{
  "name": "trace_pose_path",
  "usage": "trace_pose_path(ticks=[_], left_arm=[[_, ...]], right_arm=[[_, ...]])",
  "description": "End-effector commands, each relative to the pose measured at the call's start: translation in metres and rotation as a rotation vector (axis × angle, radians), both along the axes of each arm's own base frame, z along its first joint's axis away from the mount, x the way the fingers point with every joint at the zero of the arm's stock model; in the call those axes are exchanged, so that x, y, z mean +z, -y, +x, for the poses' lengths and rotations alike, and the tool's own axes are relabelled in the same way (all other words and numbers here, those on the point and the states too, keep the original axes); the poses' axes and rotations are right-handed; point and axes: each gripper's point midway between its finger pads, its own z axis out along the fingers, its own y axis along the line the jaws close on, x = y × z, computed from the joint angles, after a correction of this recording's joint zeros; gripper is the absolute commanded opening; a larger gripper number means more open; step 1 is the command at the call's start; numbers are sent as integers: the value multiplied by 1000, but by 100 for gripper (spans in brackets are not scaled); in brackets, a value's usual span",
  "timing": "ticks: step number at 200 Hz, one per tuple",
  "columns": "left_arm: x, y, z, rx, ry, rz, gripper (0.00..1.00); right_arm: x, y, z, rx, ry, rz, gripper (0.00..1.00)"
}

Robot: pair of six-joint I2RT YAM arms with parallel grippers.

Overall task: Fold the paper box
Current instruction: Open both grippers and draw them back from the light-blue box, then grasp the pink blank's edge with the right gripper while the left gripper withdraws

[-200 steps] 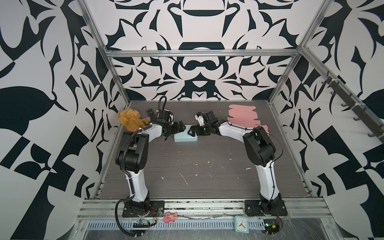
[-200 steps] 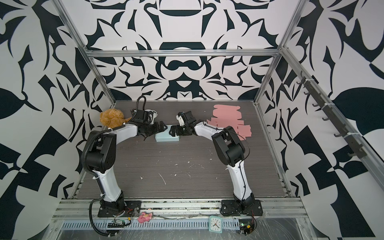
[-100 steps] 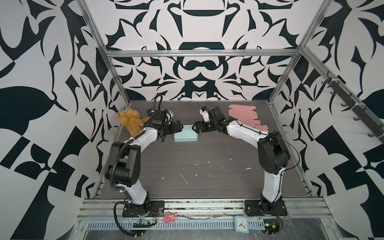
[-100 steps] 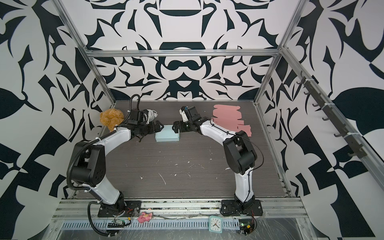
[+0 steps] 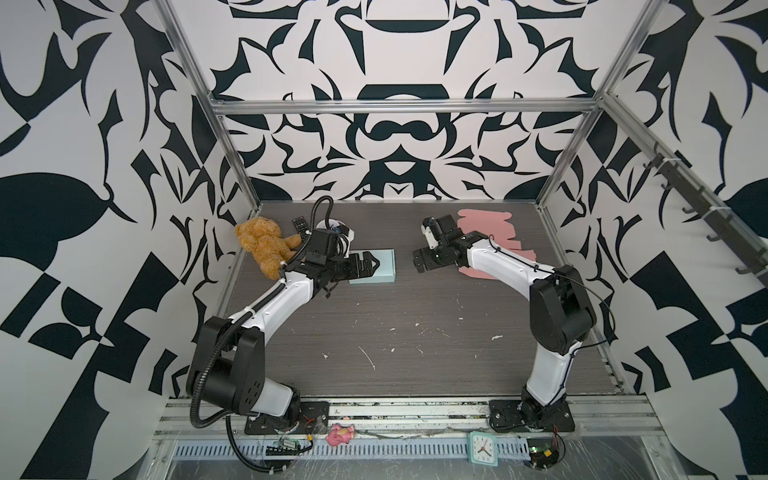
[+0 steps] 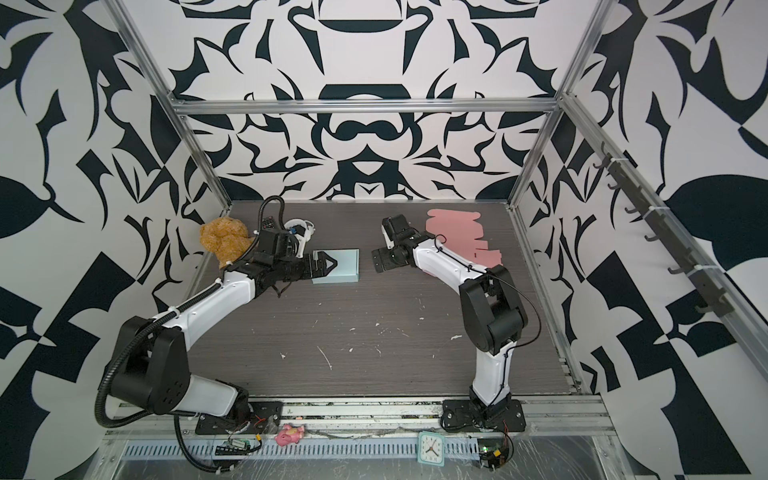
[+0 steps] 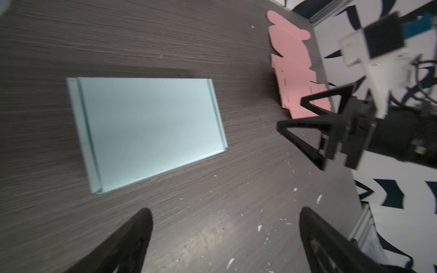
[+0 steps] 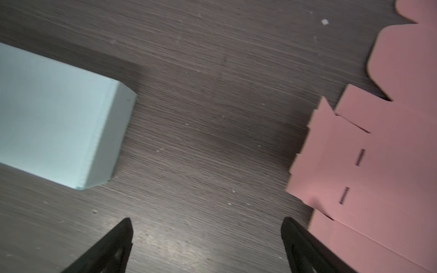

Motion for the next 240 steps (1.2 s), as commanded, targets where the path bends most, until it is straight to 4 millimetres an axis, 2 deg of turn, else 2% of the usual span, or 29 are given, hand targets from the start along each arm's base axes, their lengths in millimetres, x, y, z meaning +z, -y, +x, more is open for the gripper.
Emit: trace_pose_path(ticks=[1, 36, 47, 49, 53, 76, 124, 163, 198, 240], left_arm=[[25, 23, -25, -105, 29, -112, 99], [36, 36, -48, -152, 40, -136, 99], [32, 38, -52, -158, 27, -134, 99], [40, 37, -54, -159, 48, -143, 99], [43, 38, -57, -163, 58, -146, 99], [41, 42, -65, -177, 60, -140, 99], [40, 37, -74, -164, 46, -133, 99], [33, 28, -76, -134, 33, -91, 99], [26, 28, -78, -134, 10, -88, 99], [31, 24, -84, -140, 25, -79, 99]], right_arm=[[13, 32, 16, -30, 42, -194, 100], [8, 42, 33, -45, 50, -256, 100], [4, 43, 37, -48, 43, -272, 100], [4, 44, 38, -50, 43, -276, 100], [2, 44, 39, -51, 41, -281, 100], [-6, 47, 47, -60, 31, -293, 100], [-19, 57, 56, -69, 14, -364, 95], [-26, 65, 60, -78, 1, -432, 85], [-31, 66, 63, -70, -6, -457, 80], [-39, 62, 67, -69, -25, -451, 70]])
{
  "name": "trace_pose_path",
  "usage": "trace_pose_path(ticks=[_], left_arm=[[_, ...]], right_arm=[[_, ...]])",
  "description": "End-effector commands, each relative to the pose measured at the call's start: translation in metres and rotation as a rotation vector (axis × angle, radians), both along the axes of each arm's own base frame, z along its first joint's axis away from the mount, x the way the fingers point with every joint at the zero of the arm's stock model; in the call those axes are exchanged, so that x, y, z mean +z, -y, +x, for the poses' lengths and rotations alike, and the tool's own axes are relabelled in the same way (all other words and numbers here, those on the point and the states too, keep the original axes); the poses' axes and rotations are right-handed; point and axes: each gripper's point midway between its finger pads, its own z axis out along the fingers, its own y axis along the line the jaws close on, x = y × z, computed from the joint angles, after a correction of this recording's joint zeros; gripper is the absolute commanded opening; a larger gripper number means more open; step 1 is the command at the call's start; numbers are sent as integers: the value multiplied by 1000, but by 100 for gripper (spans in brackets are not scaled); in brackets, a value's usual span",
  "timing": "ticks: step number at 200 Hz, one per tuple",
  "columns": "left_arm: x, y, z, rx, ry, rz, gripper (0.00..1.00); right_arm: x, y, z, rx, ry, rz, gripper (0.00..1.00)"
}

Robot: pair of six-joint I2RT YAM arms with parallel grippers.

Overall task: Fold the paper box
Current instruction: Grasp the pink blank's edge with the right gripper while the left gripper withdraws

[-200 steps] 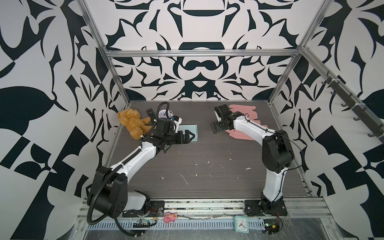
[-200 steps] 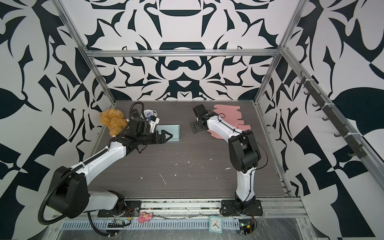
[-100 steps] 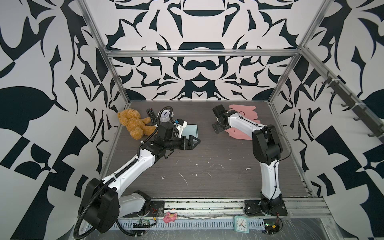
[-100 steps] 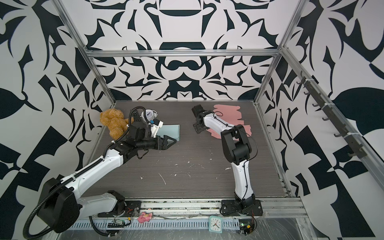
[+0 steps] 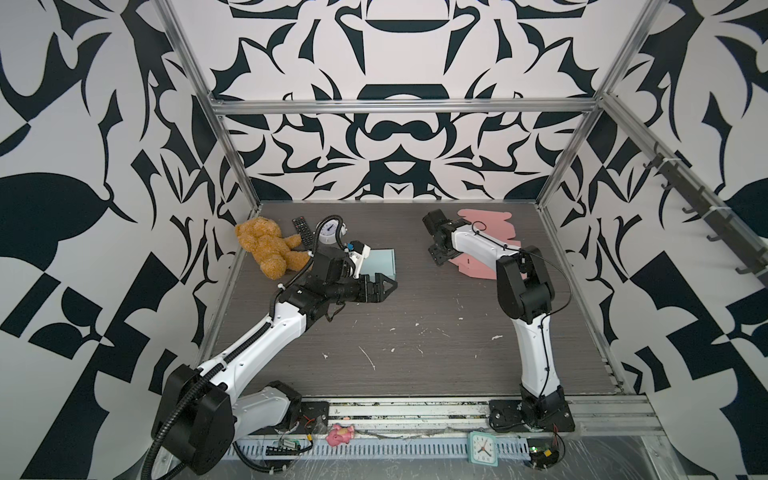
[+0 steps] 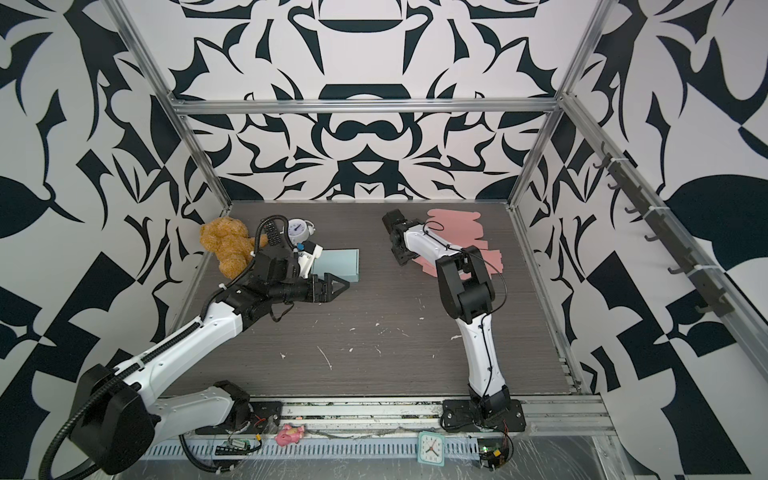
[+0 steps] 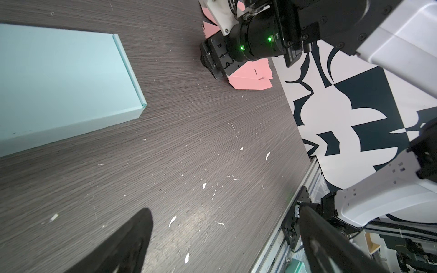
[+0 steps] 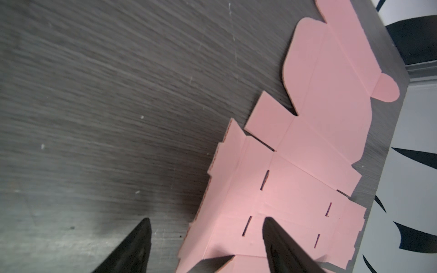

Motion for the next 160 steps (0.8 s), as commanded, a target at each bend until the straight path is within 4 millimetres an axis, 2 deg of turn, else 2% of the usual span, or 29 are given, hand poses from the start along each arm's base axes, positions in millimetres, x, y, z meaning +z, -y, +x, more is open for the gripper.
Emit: trace_pose_path(ticks=[1, 29, 64, 160], left_arm=[[-2, -7, -9, -1, -1, 19, 99], [-6, -10, -13, 2, -4, 32, 99], [-11, -9, -12, 1, -9, 37, 99], [-12, -11, -15, 4, -12, 32, 99]], right_arm=[[17, 2, 8, -15, 29, -4, 70], [12, 6, 8, -24, 17, -34, 62], [15, 12, 6, -30, 21, -76, 47], [20, 18, 3, -37, 29, -99, 20]])
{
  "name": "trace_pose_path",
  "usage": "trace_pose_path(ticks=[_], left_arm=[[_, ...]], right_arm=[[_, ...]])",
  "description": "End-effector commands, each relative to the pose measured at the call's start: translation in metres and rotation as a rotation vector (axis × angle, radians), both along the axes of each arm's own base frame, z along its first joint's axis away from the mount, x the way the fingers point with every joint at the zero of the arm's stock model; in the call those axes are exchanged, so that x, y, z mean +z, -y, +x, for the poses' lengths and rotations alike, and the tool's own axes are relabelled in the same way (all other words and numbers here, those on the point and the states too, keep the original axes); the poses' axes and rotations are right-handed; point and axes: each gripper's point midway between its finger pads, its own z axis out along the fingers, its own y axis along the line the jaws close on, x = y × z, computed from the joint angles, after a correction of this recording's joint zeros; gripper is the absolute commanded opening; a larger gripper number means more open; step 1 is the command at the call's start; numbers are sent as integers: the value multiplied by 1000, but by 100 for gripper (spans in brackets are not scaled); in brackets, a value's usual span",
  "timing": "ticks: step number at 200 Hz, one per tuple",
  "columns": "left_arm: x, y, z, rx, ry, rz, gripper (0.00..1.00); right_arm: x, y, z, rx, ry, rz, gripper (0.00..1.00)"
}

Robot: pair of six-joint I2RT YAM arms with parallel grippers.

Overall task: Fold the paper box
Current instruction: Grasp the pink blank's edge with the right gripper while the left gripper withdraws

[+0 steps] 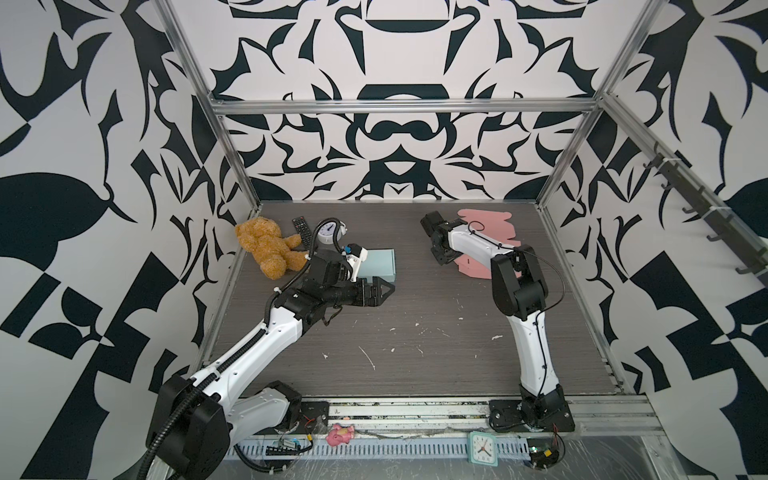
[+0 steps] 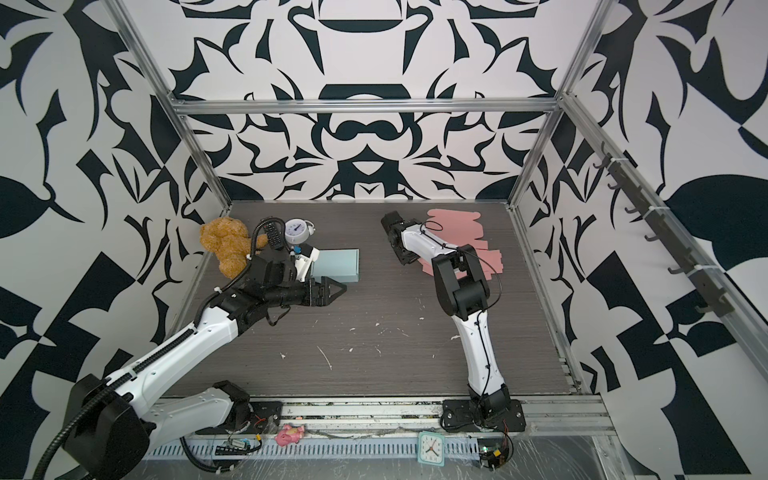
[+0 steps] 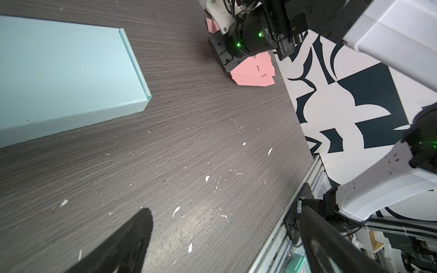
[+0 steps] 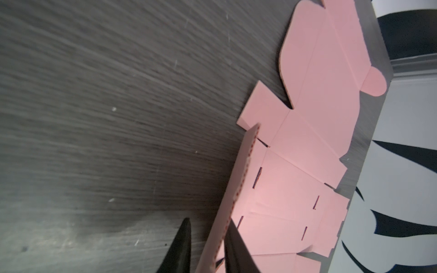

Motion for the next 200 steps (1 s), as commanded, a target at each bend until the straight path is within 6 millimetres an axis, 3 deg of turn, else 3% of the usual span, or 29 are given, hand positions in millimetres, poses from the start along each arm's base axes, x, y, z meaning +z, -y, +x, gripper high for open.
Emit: trace_pose_path(ticks=[1, 26, 94, 145, 200], left_arm=[[-6, -3, -6, 2, -10, 10, 99], [-6, -5, -7, 7, -10, 11, 99], [-15, -14, -13, 46, -29, 26, 100], [-48, -15, -4, 82, -80, 64, 87], [-63, -14, 13, 124, -93, 101, 77]], right_arm=[[26, 3, 3, -13, 50, -10, 19], [30, 7, 0, -21, 57, -16, 11], [66, 15, -23, -42, 105, 7, 3], [102, -4, -59, 2, 169, 99, 0], [133, -26, -114, 71, 242, 184, 0]])
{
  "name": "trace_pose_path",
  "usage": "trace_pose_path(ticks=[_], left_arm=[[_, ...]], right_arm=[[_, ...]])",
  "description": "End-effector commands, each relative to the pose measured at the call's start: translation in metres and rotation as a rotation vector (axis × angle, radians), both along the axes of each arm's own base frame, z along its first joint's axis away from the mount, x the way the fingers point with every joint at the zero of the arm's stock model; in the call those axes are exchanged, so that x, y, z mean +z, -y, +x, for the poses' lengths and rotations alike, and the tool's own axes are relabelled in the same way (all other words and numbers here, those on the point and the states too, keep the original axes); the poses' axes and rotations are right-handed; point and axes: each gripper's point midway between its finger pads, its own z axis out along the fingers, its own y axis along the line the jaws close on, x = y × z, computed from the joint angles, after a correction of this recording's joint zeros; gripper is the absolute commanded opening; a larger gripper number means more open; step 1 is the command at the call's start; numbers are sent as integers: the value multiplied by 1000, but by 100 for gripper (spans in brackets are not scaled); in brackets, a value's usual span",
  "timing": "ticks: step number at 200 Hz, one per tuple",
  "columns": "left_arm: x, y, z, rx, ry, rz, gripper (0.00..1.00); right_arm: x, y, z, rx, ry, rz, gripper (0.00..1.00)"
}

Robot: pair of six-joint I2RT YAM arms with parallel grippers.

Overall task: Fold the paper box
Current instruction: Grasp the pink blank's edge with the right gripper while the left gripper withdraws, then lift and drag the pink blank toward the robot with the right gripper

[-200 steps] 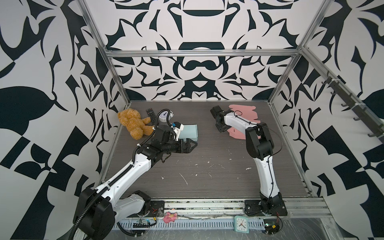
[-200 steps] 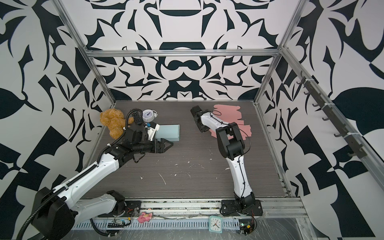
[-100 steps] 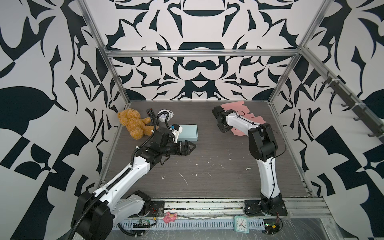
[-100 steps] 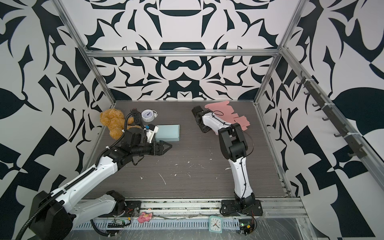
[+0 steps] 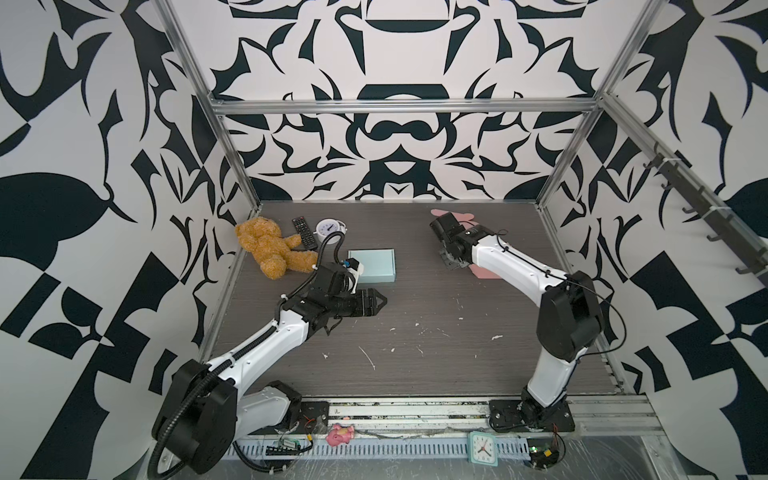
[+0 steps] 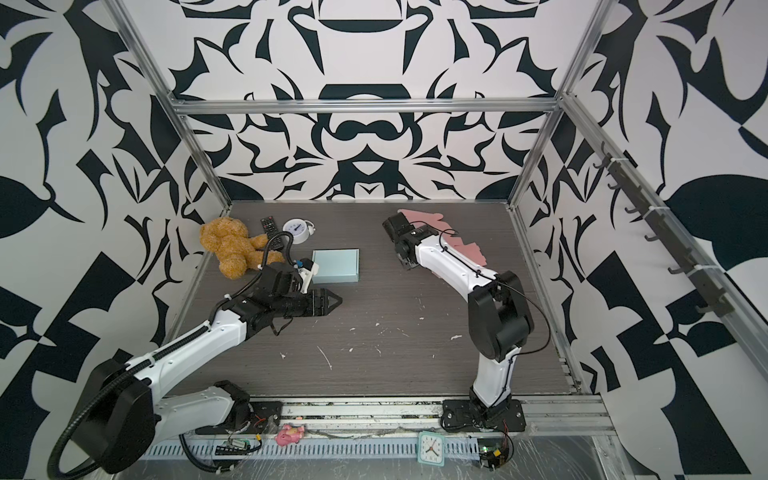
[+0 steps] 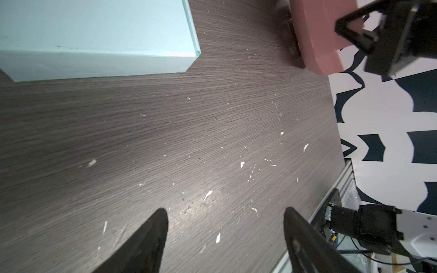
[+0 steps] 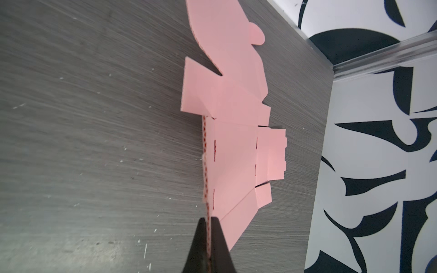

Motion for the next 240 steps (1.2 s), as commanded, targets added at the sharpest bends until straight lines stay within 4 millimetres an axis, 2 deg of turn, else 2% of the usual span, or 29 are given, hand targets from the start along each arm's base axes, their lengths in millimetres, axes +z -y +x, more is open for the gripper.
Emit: trace_pose_path(ticks=[1, 40, 95, 125, 171, 222, 240], left_arm=[[4, 0, 10, 26, 34, 2, 77], [5, -10, 14, 56, 31, -6, 76], [9, -27, 22, 99, 14, -37, 75], [10, -37, 29, 125, -8, -76, 75], [14, -57, 38, 172, -24, -118, 74], [20, -79, 46, 225, -17, -110, 73], [22, -89, 50, 245, -11, -78, 73]], right_arm=[[25, -10, -19, 9, 71, 63, 0], [47, -29, -62, 77, 114, 220, 0], [76, -39, -116, 153, 178, 338, 0], [80, -45, -136, 203, 190, 394, 0], [82, -64, -160, 312, 178, 410, 0], [85, -86, -190, 436, 149, 436, 0], [85, -87, -200, 459, 141, 429, 0]])
